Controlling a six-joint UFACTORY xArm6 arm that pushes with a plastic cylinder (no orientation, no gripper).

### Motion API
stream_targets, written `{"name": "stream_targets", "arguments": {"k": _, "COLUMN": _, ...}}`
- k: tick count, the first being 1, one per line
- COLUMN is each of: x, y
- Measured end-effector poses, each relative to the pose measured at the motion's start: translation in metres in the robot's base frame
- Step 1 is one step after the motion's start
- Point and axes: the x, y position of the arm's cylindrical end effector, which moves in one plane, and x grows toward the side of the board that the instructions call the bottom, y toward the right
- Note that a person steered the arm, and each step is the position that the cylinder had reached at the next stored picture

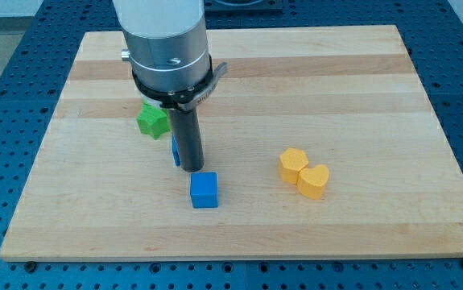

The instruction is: Move the blue triangle to the bottom of the green star

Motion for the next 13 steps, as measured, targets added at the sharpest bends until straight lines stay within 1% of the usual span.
{"name": "stream_targets", "arguments": {"k": 3, "x": -0.008, "y": -0.005}}
{"name": "stream_targets", "arguments": {"k": 6, "x": -0.01, "y": -0.06}}
{"name": "stream_targets", "arguments": {"k": 7, "x": -0.01, "y": -0.062}}
{"name": "stream_targets", "arguments": {"k": 8, "x": 0.001, "y": -0.061}}
{"name": "stream_targets", "arguments": {"k": 9, "x": 0.006, "y": -0.031}}
{"name": "stream_targets", "arguments": {"k": 10, "x": -0.007, "y": 0.005}}
{"name": "stream_targets", "arguments": {"k": 11, "x": -0.017, "y": 0.022}}
{"name": "stream_targets", "arguments": {"k": 13, "x": -0.022, "y": 0.001}}
